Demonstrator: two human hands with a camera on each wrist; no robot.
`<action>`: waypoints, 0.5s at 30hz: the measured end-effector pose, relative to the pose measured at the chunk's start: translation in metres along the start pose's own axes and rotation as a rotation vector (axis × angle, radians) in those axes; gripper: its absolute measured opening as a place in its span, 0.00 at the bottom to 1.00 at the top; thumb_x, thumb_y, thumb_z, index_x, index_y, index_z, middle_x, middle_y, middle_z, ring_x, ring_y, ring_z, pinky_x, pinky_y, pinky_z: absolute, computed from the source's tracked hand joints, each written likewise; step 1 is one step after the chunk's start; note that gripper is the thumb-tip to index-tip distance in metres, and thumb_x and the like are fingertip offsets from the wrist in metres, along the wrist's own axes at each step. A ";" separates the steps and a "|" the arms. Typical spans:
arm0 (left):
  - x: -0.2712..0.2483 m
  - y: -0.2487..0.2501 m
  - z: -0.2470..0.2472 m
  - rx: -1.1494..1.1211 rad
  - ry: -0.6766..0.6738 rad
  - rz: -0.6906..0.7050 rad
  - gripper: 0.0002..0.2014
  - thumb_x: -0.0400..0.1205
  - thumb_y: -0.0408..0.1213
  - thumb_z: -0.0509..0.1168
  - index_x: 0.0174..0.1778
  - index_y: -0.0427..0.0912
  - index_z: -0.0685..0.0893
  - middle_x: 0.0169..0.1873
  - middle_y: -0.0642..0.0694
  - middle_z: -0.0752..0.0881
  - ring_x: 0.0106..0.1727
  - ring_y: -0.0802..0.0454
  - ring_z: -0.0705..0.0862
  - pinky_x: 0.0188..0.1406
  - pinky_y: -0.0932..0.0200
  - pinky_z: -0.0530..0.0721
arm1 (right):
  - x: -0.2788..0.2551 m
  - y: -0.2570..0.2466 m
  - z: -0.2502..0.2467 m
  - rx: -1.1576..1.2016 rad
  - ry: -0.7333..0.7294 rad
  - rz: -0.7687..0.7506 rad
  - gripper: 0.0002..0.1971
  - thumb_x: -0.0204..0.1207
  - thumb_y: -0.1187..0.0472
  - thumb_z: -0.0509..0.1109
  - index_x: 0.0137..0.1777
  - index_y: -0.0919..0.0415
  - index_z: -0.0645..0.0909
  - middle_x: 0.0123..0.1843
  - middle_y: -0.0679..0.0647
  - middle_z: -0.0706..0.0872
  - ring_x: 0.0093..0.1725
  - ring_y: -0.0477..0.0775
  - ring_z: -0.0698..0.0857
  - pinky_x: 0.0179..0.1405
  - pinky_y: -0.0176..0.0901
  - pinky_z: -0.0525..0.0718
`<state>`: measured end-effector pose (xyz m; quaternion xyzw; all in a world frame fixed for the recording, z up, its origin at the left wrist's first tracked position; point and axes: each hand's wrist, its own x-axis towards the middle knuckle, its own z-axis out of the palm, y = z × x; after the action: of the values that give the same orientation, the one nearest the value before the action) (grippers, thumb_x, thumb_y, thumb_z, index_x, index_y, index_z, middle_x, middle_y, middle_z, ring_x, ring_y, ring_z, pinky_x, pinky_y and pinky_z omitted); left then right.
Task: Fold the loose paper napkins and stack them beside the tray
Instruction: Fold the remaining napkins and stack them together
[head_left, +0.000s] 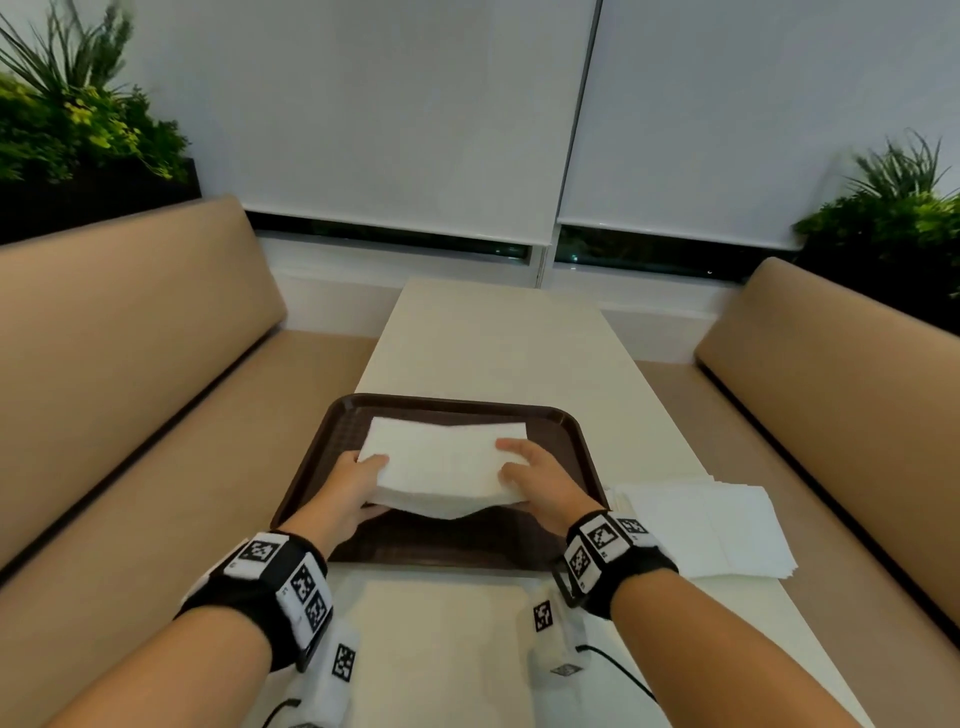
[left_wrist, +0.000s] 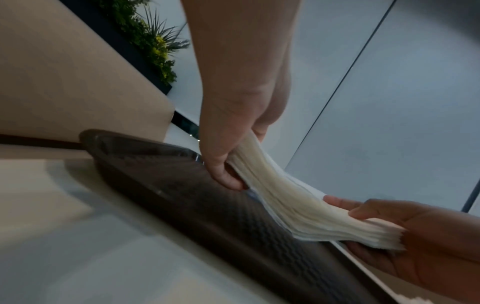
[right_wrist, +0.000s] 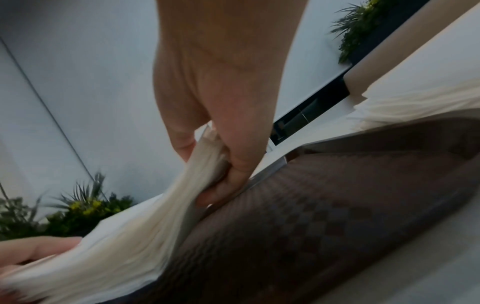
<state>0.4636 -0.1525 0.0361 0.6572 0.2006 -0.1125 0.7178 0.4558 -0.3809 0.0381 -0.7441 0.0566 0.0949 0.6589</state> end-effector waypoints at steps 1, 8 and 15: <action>0.001 -0.003 0.002 0.031 0.012 -0.009 0.20 0.86 0.36 0.58 0.75 0.42 0.66 0.68 0.39 0.74 0.62 0.42 0.76 0.55 0.47 0.80 | 0.004 0.006 0.001 -0.054 0.017 0.028 0.23 0.77 0.71 0.61 0.71 0.55 0.73 0.69 0.58 0.74 0.67 0.60 0.76 0.63 0.55 0.83; 0.010 -0.025 0.011 0.333 0.037 0.159 0.27 0.85 0.28 0.54 0.81 0.49 0.62 0.72 0.45 0.72 0.61 0.45 0.75 0.59 0.49 0.80 | 0.015 0.028 0.003 -0.353 0.053 0.098 0.31 0.79 0.68 0.62 0.81 0.53 0.60 0.78 0.60 0.66 0.74 0.60 0.70 0.70 0.46 0.72; 0.007 -0.028 0.015 0.692 0.088 0.122 0.25 0.86 0.33 0.52 0.81 0.48 0.64 0.81 0.38 0.58 0.78 0.37 0.61 0.73 0.49 0.67 | 0.008 0.015 0.018 -0.848 0.034 0.214 0.30 0.81 0.54 0.57 0.82 0.43 0.52 0.79 0.63 0.53 0.77 0.67 0.57 0.77 0.60 0.61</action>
<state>0.4599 -0.1700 0.0093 0.8763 0.1418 -0.1025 0.4488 0.4595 -0.3650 0.0196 -0.9402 0.1002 0.1655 0.2803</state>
